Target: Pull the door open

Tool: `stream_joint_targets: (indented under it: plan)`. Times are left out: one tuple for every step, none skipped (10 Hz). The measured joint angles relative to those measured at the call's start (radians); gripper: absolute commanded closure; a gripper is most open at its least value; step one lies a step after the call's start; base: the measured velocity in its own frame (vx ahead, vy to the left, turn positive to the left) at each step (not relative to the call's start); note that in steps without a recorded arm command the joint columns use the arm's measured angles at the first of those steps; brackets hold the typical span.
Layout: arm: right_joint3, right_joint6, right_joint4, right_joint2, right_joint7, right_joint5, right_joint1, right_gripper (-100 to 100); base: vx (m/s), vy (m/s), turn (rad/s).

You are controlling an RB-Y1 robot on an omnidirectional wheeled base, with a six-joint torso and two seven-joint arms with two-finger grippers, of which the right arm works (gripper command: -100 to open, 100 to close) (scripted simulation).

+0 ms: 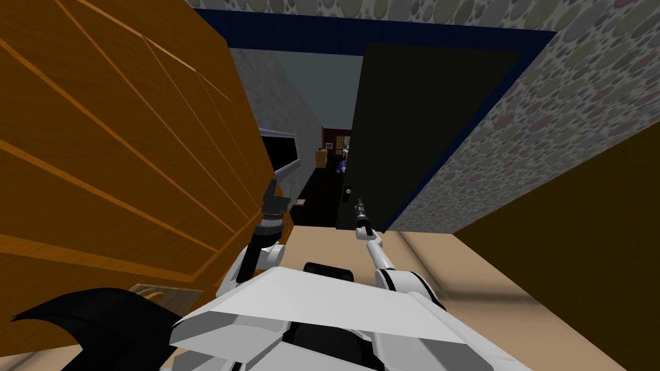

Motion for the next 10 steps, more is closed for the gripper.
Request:
stream_joint_targets:
  plan:
    - [0.001,0.01,0.004,0.004,0.002,0.001,-0.004,-100,0.06,0.012,0.015]
    - [-0.001,0.008,0.029,0.008,0.006,0.001,-0.017,-100,0.062,0.007,0.035]
    - [0.0,0.005,0.055,0.009,0.006,0.002,-0.03,-100,0.058,0.002,0.032]
    - [-0.001,0.001,0.083,0.011,0.007,0.002,-0.045,-100,0.081,0.004,0.043]
    - [-0.001,-0.007,0.124,0.012,0.007,0.001,-0.067,-100,0.097,0.008,0.06]
    - [-0.003,-0.008,0.159,0.017,0.009,0.001,-0.088,-100,0.043,0.004,0.014]
    - [-0.003,-0.008,0.162,0.018,0.01,0.001,-0.091,-100,0.099,0.052,0.161]
    - [-0.007,-0.032,0.215,-0.006,-0.003,-0.004,-0.112,-100,0.113,0.065,0.093]
    - [-0.007,-0.032,0.196,-0.015,-0.011,-0.004,-0.098,-100,0.048,0.033,-0.015]
    - [-0.006,-0.022,0.178,-0.017,-0.014,-0.004,-0.088,-100,0.101,0.047,0.15]
